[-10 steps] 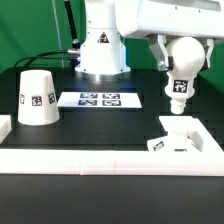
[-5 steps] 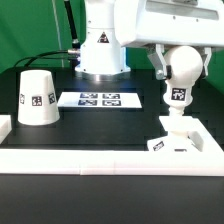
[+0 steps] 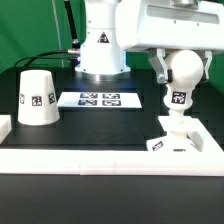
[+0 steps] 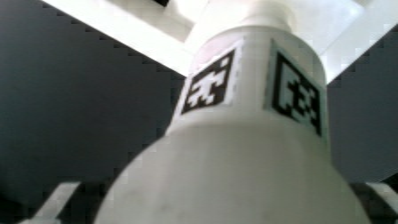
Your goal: Assemble lamp
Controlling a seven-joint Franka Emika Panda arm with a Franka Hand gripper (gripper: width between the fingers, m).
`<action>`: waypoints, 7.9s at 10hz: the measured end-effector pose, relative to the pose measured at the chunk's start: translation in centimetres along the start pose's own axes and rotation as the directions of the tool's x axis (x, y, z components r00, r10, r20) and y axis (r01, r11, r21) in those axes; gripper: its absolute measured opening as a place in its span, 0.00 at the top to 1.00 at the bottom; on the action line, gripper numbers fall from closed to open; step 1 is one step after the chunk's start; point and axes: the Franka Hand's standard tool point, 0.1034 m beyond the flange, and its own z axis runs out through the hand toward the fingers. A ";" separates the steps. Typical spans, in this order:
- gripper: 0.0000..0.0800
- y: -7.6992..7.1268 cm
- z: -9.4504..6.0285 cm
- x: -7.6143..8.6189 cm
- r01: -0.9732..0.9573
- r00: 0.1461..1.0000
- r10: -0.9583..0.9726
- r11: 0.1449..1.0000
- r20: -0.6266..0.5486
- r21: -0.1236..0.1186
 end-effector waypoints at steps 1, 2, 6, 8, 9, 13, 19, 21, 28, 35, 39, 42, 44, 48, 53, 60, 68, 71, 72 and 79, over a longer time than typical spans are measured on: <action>0.28 -0.1 0.0 0.0 0.001 1.000 -0.001 1.000 -0.001 0.000; 0.28 -0.2 0.1 0.1 0.003 1.000 -0.003 1.000 -0.006 -0.001; 0.28 0.1 0.0 0.7 0.005 1.000 -0.005 1.000 -0.008 -0.002; 0.28 0.3 -0.2 1.1 0.004 1.000 -0.004 1.000 -0.016 -0.006; 0.28 0.7 -0.1 1.0 0.004 0.999 -0.005 1.000 -0.040 -0.020; 0.28 1.1 0.1 0.9 -0.001 0.997 -0.002 0.999 -0.079 -0.043; 0.28 0.5 -0.4 1.0 0.003 0.995 -0.008 0.999 -0.097 -0.047; 0.28 0.2 -0.1 0.5 0.003 0.996 -0.008 0.999 -0.093 -0.046; 0.28 -0.6 0.9 -0.2 0.010 0.997 -0.013 0.999 -0.079 -0.036; 0.22 -0.4 1.2 -0.7 0.005 0.993 -0.012 0.998 -0.121 -0.059; 0.13 -0.4 0.8 -0.3 0.007 0.994 -0.013 0.999 -0.111 -0.053; 0.13 -0.2 0.1 0.2 0.008 0.993 -0.014 0.998 -0.114 -0.055; 0.13 0.0 -0.8 0.5 0.008 0.995 -0.013 0.999 -0.100 -0.049; 0.13 0.8 -0.8 0.2 0.000 0.996 -0.005 0.999 -0.094 -0.054; 0.13 0.7 -0.3 -0.8 -0.014 0.999 0.012 0.999 -0.051 -0.034; 0.13 -0.6 -0.4 -0.3 -0.059 0.968 0.033 0.994 0.250 0.097; 0.13 0.2 -0.9 -1.8 -0.062 0.963 0.034 0.993 0.269 0.097; 0.13 0.4 -0.7 -2.8 -0.072 0.958 0.042 0.993 0.283 0.097; 0.13 0.4 -0.6 -3.1 -0.075 0.957 0.044 0.992 0.288 0.098; 0.13 0.0 -0.5 -3.4 -0.075 0.955 0.042 0.992 0.293 0.101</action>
Offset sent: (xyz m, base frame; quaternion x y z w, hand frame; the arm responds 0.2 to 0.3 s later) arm 0.0021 0.0058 -0.0038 -0.0052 0.0091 0.0013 0.9999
